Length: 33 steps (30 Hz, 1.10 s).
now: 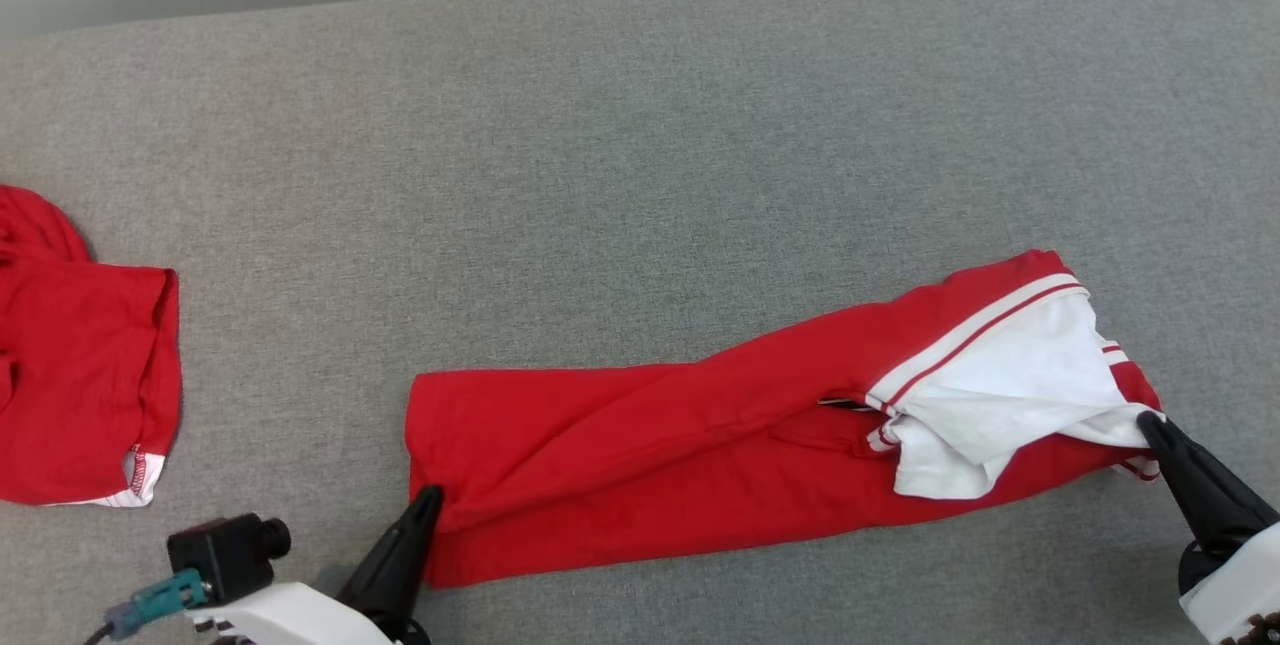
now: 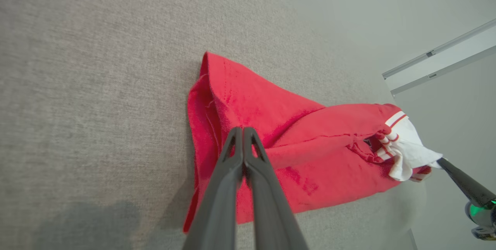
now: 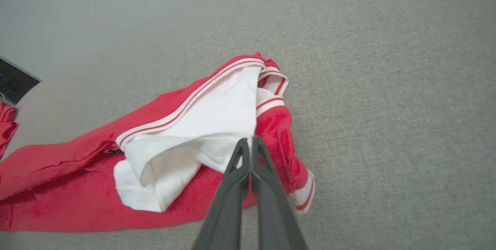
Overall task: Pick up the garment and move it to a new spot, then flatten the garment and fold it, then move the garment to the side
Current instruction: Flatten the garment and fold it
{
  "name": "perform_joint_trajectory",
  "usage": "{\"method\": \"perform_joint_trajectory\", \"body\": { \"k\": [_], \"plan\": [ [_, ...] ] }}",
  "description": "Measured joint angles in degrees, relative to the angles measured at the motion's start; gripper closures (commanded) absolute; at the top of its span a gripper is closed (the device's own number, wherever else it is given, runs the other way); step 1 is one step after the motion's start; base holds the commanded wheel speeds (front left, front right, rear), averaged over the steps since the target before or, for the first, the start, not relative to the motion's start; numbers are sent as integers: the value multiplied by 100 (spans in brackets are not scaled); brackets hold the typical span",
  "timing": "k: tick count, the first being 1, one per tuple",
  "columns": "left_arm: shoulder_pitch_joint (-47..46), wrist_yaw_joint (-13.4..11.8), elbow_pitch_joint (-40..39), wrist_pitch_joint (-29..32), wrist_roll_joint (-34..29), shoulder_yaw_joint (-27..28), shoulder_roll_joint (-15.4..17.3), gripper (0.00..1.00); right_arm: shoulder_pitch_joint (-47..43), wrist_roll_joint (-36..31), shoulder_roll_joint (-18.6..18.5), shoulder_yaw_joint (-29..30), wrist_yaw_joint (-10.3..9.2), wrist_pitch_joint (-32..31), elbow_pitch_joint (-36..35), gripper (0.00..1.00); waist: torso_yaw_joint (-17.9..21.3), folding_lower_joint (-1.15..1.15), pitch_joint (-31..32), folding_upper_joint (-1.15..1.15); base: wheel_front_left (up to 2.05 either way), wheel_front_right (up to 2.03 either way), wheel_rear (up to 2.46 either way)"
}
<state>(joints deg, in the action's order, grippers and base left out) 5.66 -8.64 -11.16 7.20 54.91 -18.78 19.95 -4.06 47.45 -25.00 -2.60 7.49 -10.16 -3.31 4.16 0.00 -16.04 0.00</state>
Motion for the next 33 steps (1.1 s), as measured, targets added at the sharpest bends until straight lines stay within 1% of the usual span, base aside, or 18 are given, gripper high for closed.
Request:
{"method": "perform_joint_trajectory", "body": {
  "k": [1,2,3,5,8,11,13,15,17,19,21,25,27,30,33],
  "plan": [
    [77,2,158,-24,-51,-100,-36,84,74,-212,-4,-9,-1,-31,207,100,40,0,2,0,0,0,0],
    [105,8,232,-44,-70,-153,-76,18,122,-255,-7,-49,-1,-81,274,47,48,0,10,0,0,0,0],
    [122,7,309,-89,-113,-182,-103,0,153,-309,-5,-123,0,-162,323,0,50,0,21,0,0,0,0],
    [165,-25,438,-281,-280,-183,-94,0,159,-355,7,-152,-1,-241,371,0,45,0,50,0,0,0,0],
    [249,-60,482,-900,-553,-24,-154,0,210,-296,5,136,0,-209,299,0,28,0,116,0,0,0,0],
    [323,-205,452,-1581,-907,186,-197,0,309,-229,-87,438,0,-287,231,0,3,0,166,0,0,0,0],
    [326,-355,445,-1940,-1252,267,-213,0,490,-286,-123,582,-1,-393,245,0,-33,0,172,0,0,0,0],
    [292,-472,450,-2136,-1647,350,-257,0,726,-365,-98,573,0,-582,326,0,-83,0,170,0,0,0,0],
    [190,-514,483,-2195,-2098,367,-320,0,946,-530,13,481,0,-786,544,0,-146,0,158,0,0,0,0],
    [75,-499,487,-2210,-2352,442,-572,0,1144,-665,152,393,0,-905,813,0,-226,0,139,0,0,0,0],
    [7,-392,489,-2218,-2676,501,-794,0,1293,-801,268,303,0,-998,1059,0,-327,0,126,0,0,0,0],
    [105,-77,622,-2219,-3045,642,-1192,0,1327,-1176,280,249,0,-1035,1555,0,-523,0,112,0,0,0,0],
    [187,97,653,-2219,-3201,747,-1338,0,1326,-1295,293,292,0,-1034,1711,0,-592,0,114,0,0,0,0],
    [298,293,691,-2219,-3386,925,-1511,0,1286,-1291,316,231,0,-1117,1808,0,-662,0,116,0,0,0,0],
    [326,471,740,-2219,-3509,1084,-1610,0,1267,-1076,404,26,0,-1267,1861,0,-690,0,93,0,0,0,0]
  ]
}}
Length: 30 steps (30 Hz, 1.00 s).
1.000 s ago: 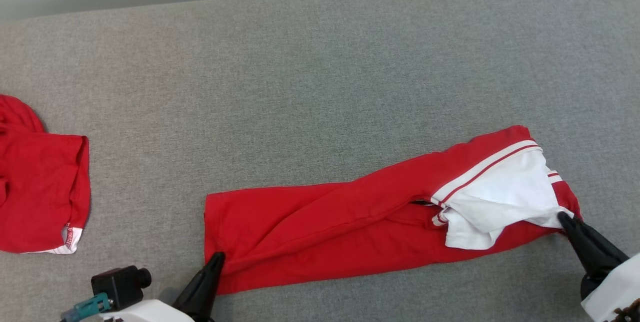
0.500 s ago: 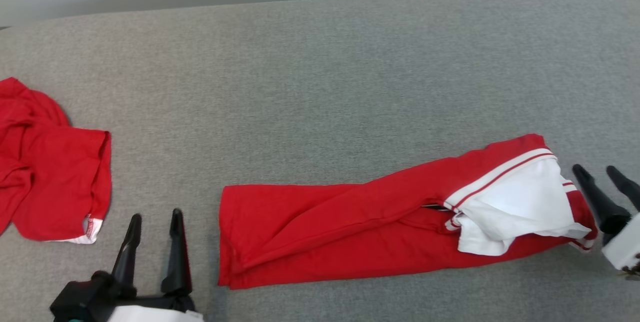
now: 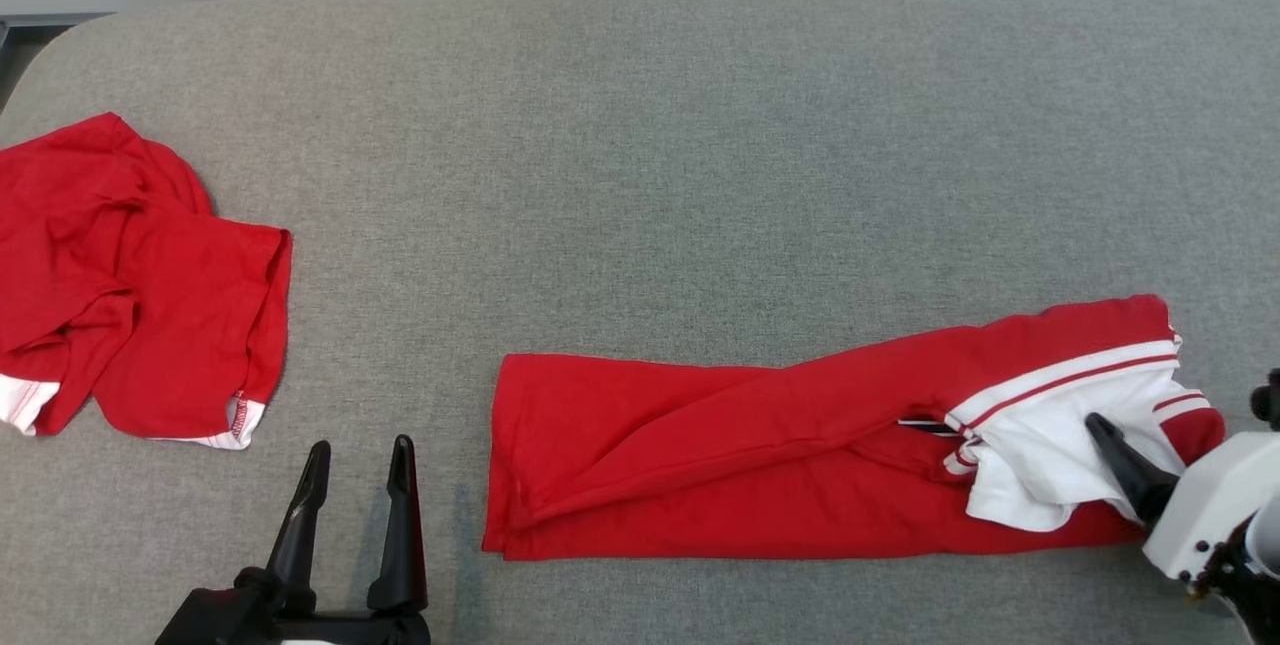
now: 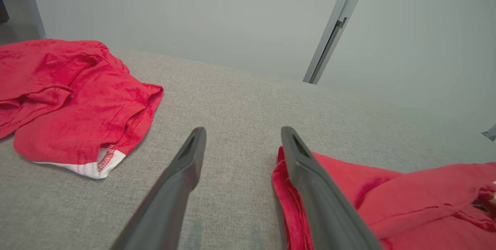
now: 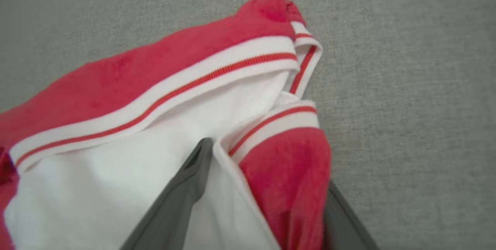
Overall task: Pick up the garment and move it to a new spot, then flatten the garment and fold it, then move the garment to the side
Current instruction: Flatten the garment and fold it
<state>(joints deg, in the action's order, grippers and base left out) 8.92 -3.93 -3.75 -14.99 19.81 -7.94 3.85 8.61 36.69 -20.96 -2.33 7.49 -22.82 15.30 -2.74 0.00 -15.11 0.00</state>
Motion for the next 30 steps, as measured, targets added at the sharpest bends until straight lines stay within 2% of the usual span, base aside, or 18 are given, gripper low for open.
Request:
{"method": "perform_joint_trajectory", "body": {
  "k": [5,6,7,9,12,16,17,18,20,21,24,27,30],
  "plan": [
    [-46,246,140,0,-142,165,-82,0,445,386,136,-558,-24,-276,342,0,64,0,-36,0,0,0,0],
    [-81,283,157,0,-171,186,-89,0,561,493,166,-646,-25,-286,421,58,75,0,-42,0,0,0,0],
    [-122,294,153,0,-180,226,-93,0,656,594,163,-734,-25,-275,463,100,82,0,-44,0,0,0,0],
    [-158,316,114,0,-157,289,-97,0,802,868,154,-788,-23,-147,555,100,91,0,-38,0,0,0,0],
    [-163,277,94,0,-21,294,-97,0,827,1366,-99,-810,3,-156,592,100,111,0,-29,0,0,0,0],
    [-157,277,109,0,25,249,-99,0,756,1764,-917,-438,1,-264,672,100,145,0,-24,0,0,0,0],
    [-157,277,109,0,25,249,-99,0,756,1764,-917,-438,1,-264,672,100,145,0,-24,0,0,0,0],
    [-127,277,108,0,41,245,-104,0,729,1834,-1294,-172,1,-248,771,100,169,0,-12,0,0,0,0],
    [-115,267,101,0,41,256,-102,0,719,1880,-1590,81,1,-234,832,100,191,0,1,0,0,0,0],
    [-115,267,101,0,41,256,-102,0,719,1880,-1590,81,1,-234,832,100,191,0,1,0,0,0,0],
    [-117,268,96,0,41,265,-103,0,722,1945,-1916,299,-1,-185,645,100,206,0,13,0,0,0,0],
    [-111,268,96,-1,46,296,-101,0,761,2340,-1764,165,-2,-365,-88,100,250,0,62,0,0,0,0],
    [-87,356,155,0,7,245,-101,0,750,2757,-1397,-349,-1,-743,-1060,100,314,0,120,0,0,0,0]
  ]
}}
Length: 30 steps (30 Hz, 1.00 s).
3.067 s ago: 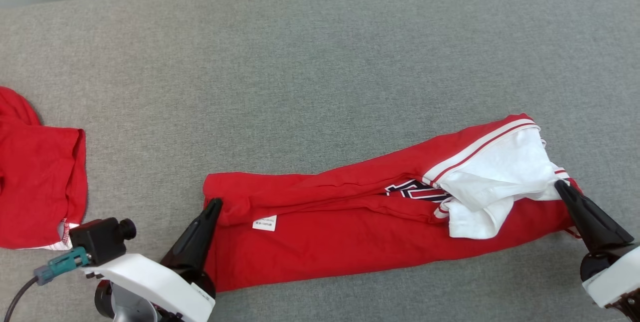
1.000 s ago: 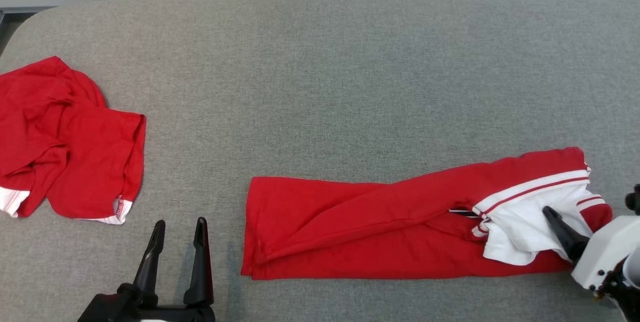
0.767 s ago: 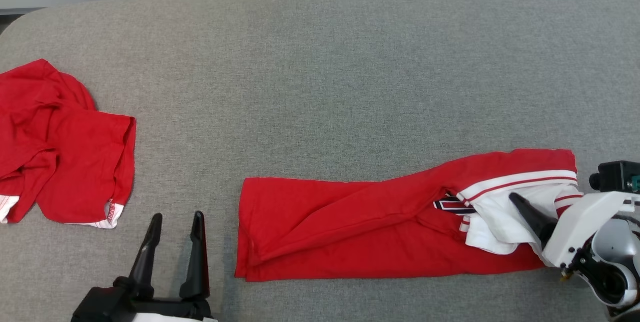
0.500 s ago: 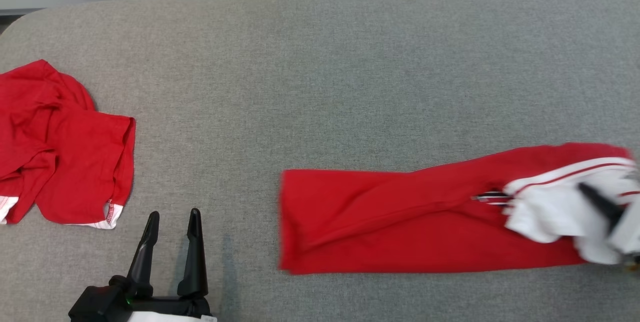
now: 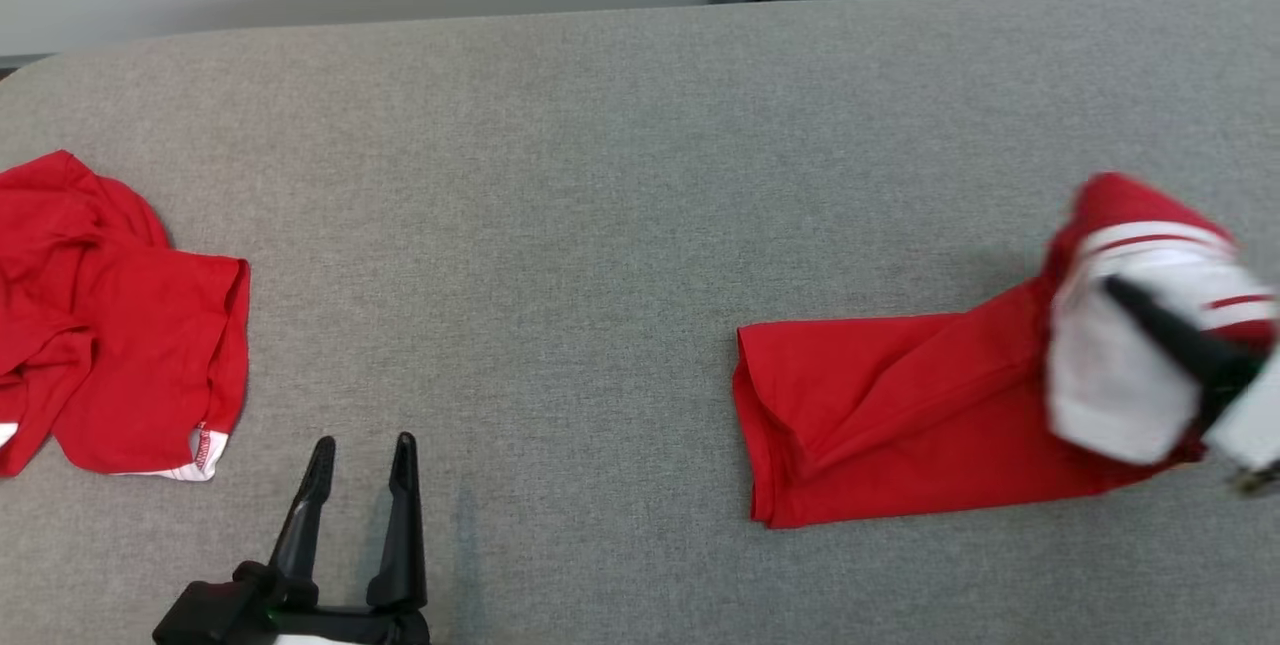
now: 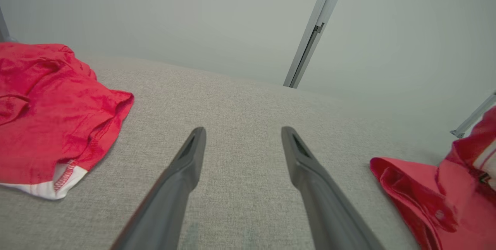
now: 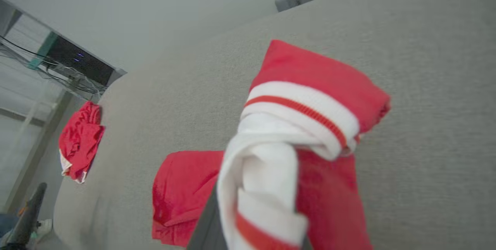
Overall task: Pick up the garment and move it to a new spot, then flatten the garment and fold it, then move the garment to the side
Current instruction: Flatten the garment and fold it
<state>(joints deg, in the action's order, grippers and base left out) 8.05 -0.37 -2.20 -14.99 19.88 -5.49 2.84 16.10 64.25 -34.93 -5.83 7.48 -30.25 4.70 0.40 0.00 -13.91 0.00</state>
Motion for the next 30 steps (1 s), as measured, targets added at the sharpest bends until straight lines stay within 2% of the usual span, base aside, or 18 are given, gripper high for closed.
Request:
{"method": "perform_joint_trajectory", "body": {
  "k": [3,6,10,16,17,18,21,23,27,30],
  "plan": [
    [-6,35,68,0,-19,-59,-5,0,-18,69,470,-514,0,-108,-630,100,42,0,50,0,0,0,0],
    [-35,35,135,-1,-18,-93,-1,0,6,-216,1155,-1077,0,12,-684,100,57,0,85,0,0,0,0],
    [-119,81,257,0,-38,-253,-8,0,134,-637,2039,-1594,0,296,-107,100,-39,0,113,0,0,0,0],
    [-142,47,338,-1,-18,-277,-2,0,372,-1389,2553,-1819,-1,783,784,100,-284,0,122,0,0,0,0],
    [-136,47,365,-1,-19,-276,-4,0,413,-1457,2603,-1830,-1,872,865,58,-315,0,125,0,0,0,0],
    [-121,46,385,-1,-18,-274,-3,0,459,-1515,2635,-1839,-1,946,921,0,-340,0,131,0,0,0,0],
    [-79,32,414,-1,-9,-240,-4,0,516,-1625,2646,-1860,0,1127,922,0,-369,0,182,0,0,0,0],
    [1,29,432,-1,-5,-199,-4,0,503,-1793,2521,-1883,0,1328,751,0,-365,0,245,0,0,0,0],
    [110,26,442,0,24,-99,-5,0,174,-1931,2238,-1663,0,1713,7,0,-329,0,413,0,0,0,0],
    [163,-21,365,-1,44,-26,-1,0,-236,-1965,1946,-1207,0,1875,-620,0,-278,0,542,0,0,0,0]
  ]
}}
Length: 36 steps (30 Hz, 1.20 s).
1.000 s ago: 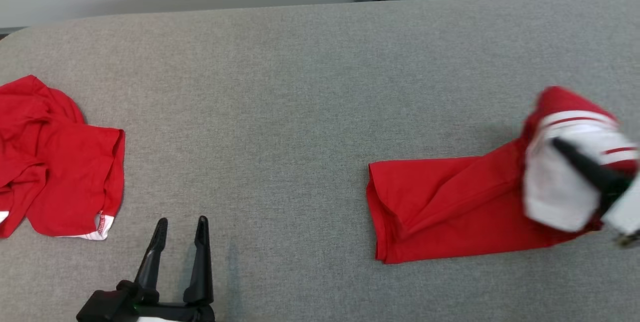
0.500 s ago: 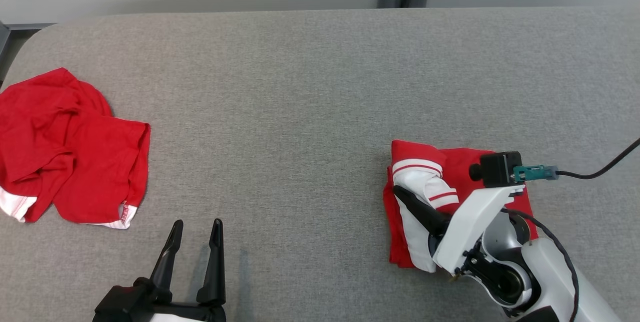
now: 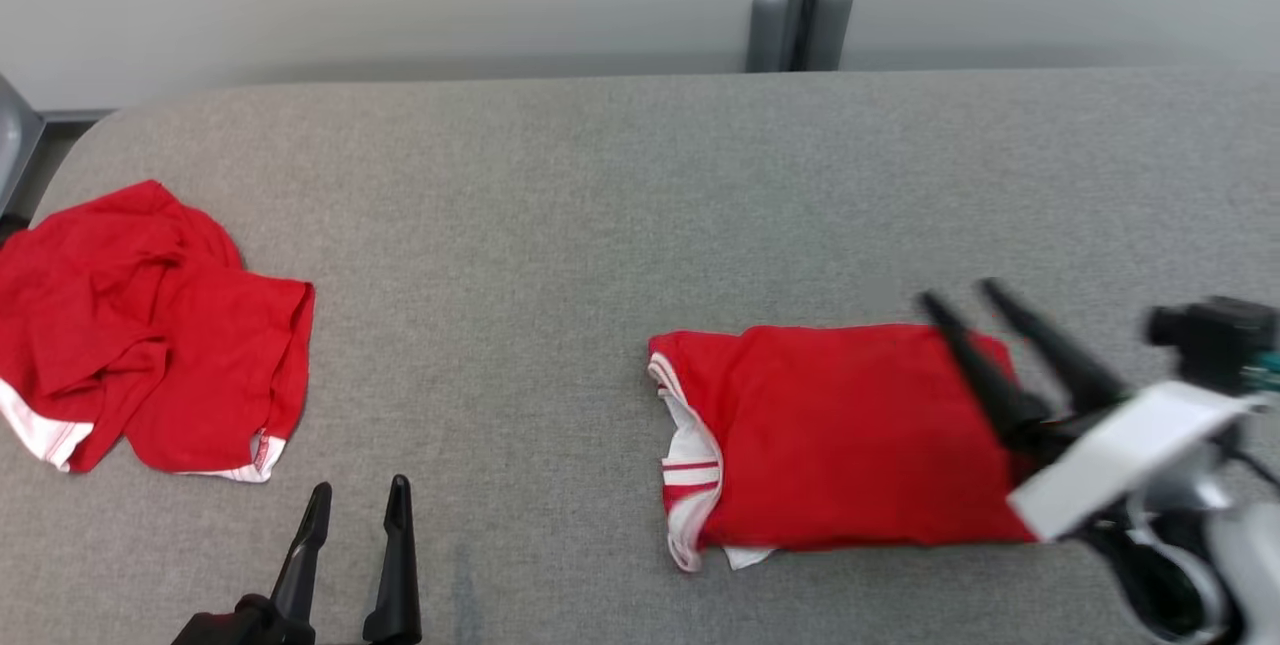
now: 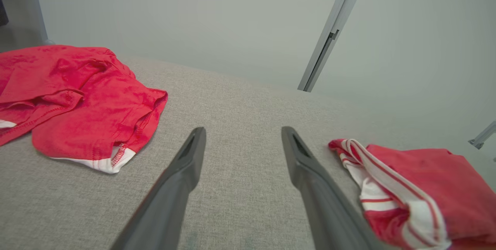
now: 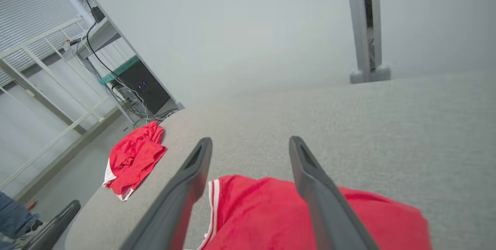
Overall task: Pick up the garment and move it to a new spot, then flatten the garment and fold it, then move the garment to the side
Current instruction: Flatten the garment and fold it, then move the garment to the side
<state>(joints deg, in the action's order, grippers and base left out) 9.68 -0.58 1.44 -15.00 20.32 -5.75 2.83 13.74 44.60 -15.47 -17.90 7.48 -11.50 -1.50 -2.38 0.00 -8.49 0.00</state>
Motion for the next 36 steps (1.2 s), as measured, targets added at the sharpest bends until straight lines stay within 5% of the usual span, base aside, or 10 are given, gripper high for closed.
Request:
{"method": "perform_joint_trajectory", "body": {
  "k": [3,8,15,24,30,36],
  "plan": [
    [96,-16,-113,0,7,48,-4,0,-520,-281,-166,809,0,402,-481,0,78,0,166,0,0,0,0],
    [195,0,-166,-9,-80,144,-4,0,-1220,-1563,-305,1406,0,1187,-330,0,139,0,405,0,0,0,0],
    [418,1,-282,-9,-282,235,-3,0,-2053,-2792,222,2111,1,2431,593,0,182,0,794,0,0,0,0],
    [517,0,-299,-9,-461,345,-2,0,-2203,-3744,837,2943,1,2643,977,0,270,0,1012,0,0,0,0],
    [516,-24,-321,-9,-449,375,-1,0,-2128,-3539,1102,2913,1,2649,1269,0,296,0,987,0,0,0,0],
    [402,9,-324,-9,-475,312,-3,0,-1204,-2342,794,1623,2,1820,1856,0,321,0,799,0,0,0,0]
  ]
}}
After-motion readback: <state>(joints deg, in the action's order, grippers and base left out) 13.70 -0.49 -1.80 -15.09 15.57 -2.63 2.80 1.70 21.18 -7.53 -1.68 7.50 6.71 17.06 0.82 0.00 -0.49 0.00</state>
